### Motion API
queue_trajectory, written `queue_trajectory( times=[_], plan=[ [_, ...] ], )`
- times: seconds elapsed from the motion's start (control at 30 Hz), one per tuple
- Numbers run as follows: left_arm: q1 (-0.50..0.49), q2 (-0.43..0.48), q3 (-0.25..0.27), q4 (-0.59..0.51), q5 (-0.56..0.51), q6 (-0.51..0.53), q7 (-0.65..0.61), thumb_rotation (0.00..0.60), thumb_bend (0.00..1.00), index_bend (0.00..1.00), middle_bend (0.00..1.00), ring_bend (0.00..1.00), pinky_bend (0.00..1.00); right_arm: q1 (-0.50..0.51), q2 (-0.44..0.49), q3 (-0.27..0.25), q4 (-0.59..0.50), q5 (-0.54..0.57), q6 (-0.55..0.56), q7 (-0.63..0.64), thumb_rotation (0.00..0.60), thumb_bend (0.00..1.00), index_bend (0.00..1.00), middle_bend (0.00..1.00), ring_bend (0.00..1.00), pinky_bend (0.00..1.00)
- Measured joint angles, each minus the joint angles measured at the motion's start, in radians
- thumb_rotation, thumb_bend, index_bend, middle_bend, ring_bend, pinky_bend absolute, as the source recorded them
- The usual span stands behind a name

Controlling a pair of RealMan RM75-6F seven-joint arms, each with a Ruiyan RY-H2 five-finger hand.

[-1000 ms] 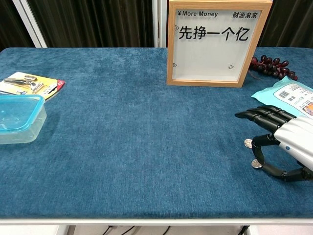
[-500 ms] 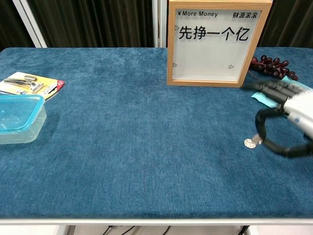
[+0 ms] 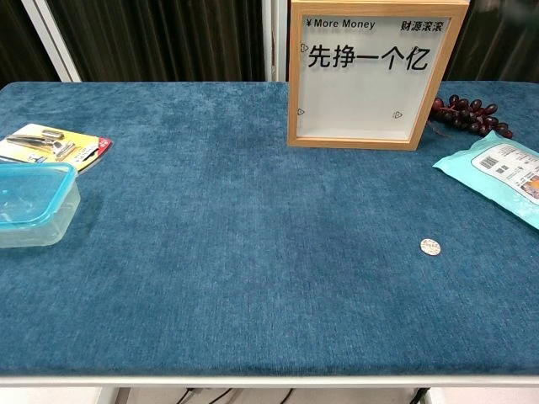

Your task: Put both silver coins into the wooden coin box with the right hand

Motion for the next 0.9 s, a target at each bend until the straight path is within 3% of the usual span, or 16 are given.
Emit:
queue_trajectory(
  times=[0.17, 0.4, 0.9],
  plan=[
    [-0.003, 0.008, 0.000, -0.015, 0.001, -0.003, 0.003, 0.600, 0.05, 0.00, 0.00, 0.00, 0.00, 0.081, 0.067, 0.083, -0.078, 0.215, -0.140, -0.091, 0.600, 0.47, 0.74, 0.08, 0.00, 0.00],
    [-0.002, 0.027, 0.003, -0.032, -0.003, -0.009, 0.006, 0.600, 0.05, 0.00, 0.00, 0.00, 0.00, 0.237, 0.115, 0.173, -0.124, 0.627, -0.289, -0.244, 0.600, 0.48, 0.74, 0.08, 0.00, 0.00],
    [0.005, 0.057, 0.005, -0.046, -0.006, -0.005, -0.004, 0.600, 0.05, 0.00, 0.00, 0.00, 0.00, 0.638, 0.157, 0.243, -0.090, 1.568, -0.385, -0.487, 0.600, 0.48, 0.74, 0.09, 0.00, 0.00]
  ],
)
